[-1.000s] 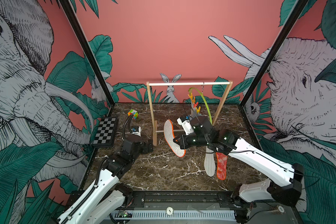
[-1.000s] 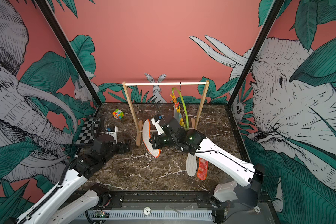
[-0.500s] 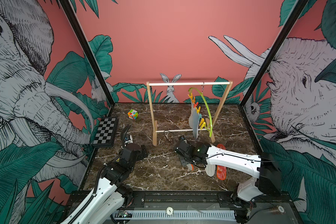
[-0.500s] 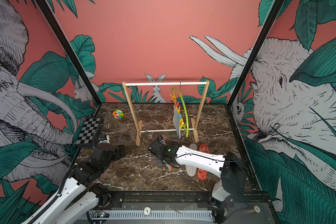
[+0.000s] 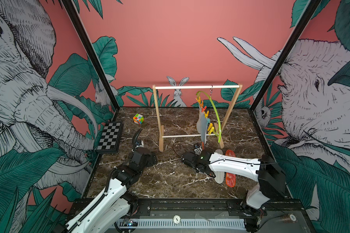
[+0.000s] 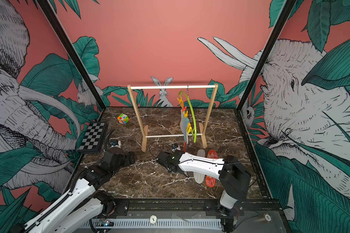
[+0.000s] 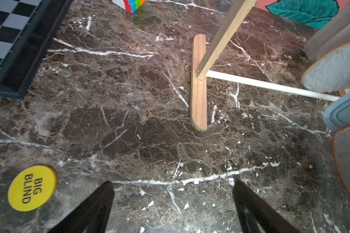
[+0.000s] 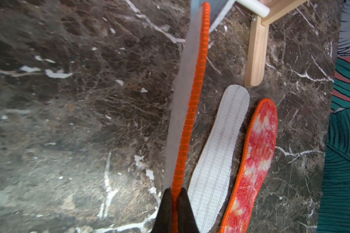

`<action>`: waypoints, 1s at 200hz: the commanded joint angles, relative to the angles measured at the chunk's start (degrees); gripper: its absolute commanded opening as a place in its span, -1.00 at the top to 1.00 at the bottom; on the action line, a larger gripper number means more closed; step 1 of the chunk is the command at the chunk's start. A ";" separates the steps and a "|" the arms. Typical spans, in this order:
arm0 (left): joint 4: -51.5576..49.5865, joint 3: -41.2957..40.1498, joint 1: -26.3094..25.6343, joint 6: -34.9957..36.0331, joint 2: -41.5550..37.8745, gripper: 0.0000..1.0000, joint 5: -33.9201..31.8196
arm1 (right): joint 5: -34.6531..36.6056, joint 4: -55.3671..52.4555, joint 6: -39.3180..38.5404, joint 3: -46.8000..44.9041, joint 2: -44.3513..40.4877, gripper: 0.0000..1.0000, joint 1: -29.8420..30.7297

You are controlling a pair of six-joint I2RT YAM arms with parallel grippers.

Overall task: Take the shoe insoles off the hanger
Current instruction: Place the insole at the center of the board.

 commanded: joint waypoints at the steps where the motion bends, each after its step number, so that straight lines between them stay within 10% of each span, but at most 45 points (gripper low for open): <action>1: 3.87 -0.50 0.18 0.10 1.25 -0.84 2.60 | 2.04 -1.14 2.00 -2.21 -1.17 0.96 -1.73; 200: 5.06 0.86 0.18 0.52 4.00 -0.82 3.90 | -7.96 7.50 1.14 -3.26 3.19 0.51 -1.50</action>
